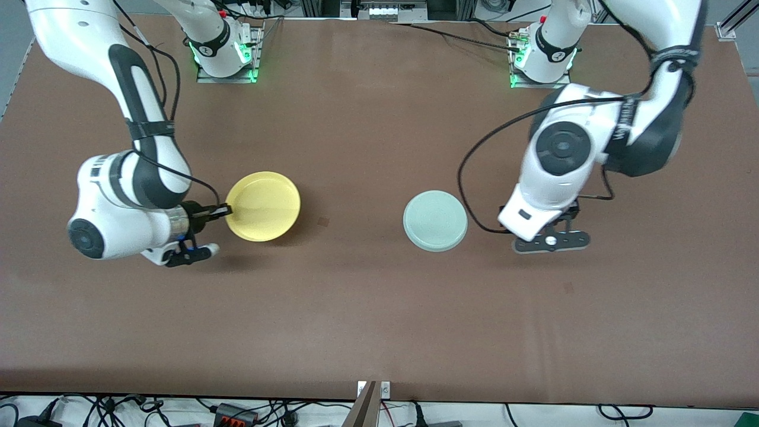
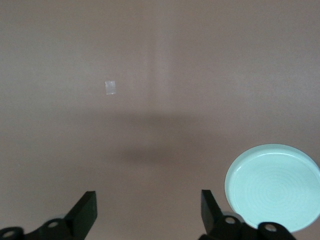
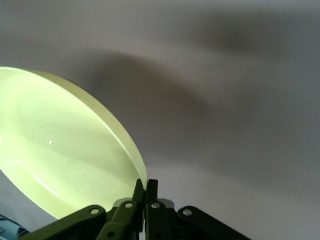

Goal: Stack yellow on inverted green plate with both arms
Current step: 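Lower the inverted green plate onto the table and open the left gripper, then carry the yellow plate over the green plate while the left gripper withdraws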

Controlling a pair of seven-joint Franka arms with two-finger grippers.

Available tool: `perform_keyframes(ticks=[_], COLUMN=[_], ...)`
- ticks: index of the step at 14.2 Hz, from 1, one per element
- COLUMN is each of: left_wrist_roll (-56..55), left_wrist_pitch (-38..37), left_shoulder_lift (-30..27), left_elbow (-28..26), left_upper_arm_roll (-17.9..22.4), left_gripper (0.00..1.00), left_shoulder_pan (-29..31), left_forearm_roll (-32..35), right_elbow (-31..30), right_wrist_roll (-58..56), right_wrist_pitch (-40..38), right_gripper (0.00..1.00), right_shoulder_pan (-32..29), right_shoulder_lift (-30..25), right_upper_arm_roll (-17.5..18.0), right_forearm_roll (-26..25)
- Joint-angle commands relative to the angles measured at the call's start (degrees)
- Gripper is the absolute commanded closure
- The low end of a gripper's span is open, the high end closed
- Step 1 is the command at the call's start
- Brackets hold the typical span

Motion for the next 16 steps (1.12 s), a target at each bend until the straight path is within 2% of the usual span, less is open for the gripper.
perform_keyframes(ticks=[1,3,7,10,12,13,14,16], left_wrist_roll=[7.23,9.81,15.86,20.78,25.70,27.55,29.14,34.92], left_wrist_pitch=[-2.45,-5.35,-9.48,-10.37,-10.37,-10.29,-9.68,-9.32], left_shoulder_lift=[-3.90,-6.18,-9.62,-12.87,-15.85,-17.95,-20.24,-22.80], left_elbow=[-1.01,-0.92,-0.57,-1.35,-2.75,-5.03,-8.18,-11.28], left_upper_arm_roll=[-0.59,-0.59,-0.68,0.28,1.07,2.03,4.65,11.16], left_gripper=[0.00,0.00,0.00,0.00,0.00,0.00,0.00,0.00], left_shoulder_pan=[3.24,5.26,7.90,12.37,13.18,13.09,12.48,8.98], left_forearm_roll=[-3.85,-3.86,-4.55,-15.17,-15.90,-15.81,-16.25,-17.12], right_elbow=[0.87,0.96,1.05,0.96,1.22,2.44,3.24,3.42], right_wrist_roll=[6.37,8.94,15.17,21.93,25.63,26.78,27.14,27.75], right_wrist_pitch=[1.77,3.97,15.90,24.00,25.94,26.82,26.83,26.92], right_gripper=[1.00,1.00,1.00,1.00,1.00,1.00,1.00,1.00], right_shoulder_pan=[3.56,7.25,14.63,19.21,20.10,20.45,21.06,22.55], right_shoulder_lift=[1.21,2.35,5.60,6.93,7.63,8.33,8.86,9.30], right_upper_arm_roll=[-0.28,-0.28,-0.28,-0.19,0.33,1.21,1.30,1.31], right_forearm_roll=[5.42,7.73,13.43,13.97,16.50,20.09,22.65,24.43])
